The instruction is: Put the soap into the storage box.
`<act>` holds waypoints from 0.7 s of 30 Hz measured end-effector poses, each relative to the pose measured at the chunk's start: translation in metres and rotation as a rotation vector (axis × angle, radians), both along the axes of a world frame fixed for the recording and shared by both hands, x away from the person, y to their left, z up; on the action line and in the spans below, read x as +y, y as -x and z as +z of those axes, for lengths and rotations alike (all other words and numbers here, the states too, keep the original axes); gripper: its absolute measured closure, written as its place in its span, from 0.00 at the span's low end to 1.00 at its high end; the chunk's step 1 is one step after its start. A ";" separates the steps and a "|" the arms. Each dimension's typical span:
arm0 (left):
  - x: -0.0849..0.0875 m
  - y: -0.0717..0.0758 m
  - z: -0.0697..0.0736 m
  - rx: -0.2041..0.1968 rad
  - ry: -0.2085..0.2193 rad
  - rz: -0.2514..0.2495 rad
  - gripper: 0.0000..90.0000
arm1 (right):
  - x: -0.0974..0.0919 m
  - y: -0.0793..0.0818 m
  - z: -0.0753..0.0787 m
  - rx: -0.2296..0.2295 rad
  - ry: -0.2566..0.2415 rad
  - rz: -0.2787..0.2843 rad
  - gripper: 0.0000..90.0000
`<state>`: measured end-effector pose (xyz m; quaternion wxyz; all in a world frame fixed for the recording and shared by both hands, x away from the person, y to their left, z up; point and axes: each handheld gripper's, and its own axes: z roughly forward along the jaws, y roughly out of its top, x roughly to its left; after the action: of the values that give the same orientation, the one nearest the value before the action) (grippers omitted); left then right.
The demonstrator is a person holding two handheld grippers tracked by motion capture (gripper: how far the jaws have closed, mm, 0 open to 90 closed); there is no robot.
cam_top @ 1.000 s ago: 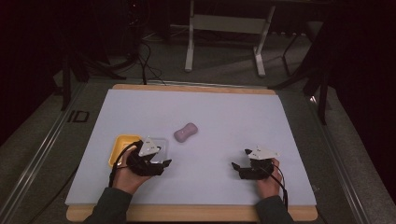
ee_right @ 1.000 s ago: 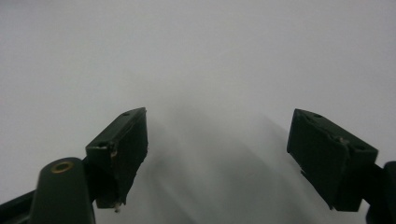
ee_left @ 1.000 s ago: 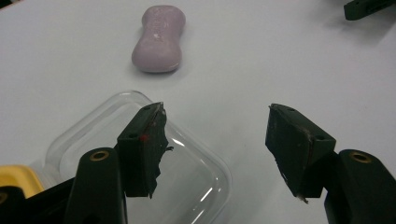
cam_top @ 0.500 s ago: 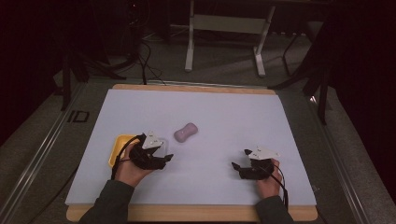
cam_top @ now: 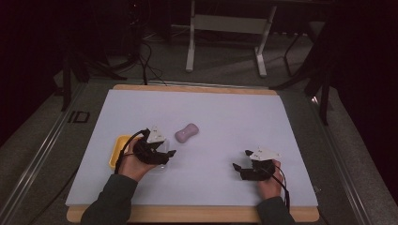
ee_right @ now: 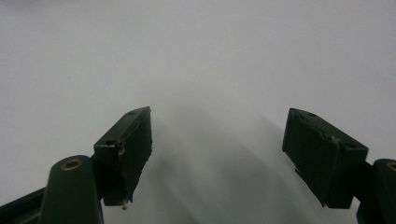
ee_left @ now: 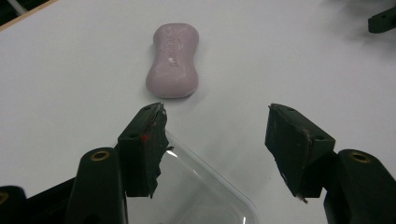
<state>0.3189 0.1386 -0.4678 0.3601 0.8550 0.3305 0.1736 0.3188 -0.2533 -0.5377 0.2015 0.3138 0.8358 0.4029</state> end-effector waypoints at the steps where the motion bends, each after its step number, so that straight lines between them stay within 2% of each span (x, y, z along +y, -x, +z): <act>1: 0.000 0.000 0.000 0.000 0.000 0.000 0.43 | 0.000 0.000 0.000 0.000 0.000 0.000 0.26; 21: -0.006 -0.018 0.008 0.009 -0.035 -0.001 0.42 | 0.000 0.000 0.000 0.001 0.000 0.001 0.25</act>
<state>0.3367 0.1327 -0.4594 0.3439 0.8619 0.3287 0.1755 0.3184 -0.2531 -0.5376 0.2010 0.3138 0.8359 0.4030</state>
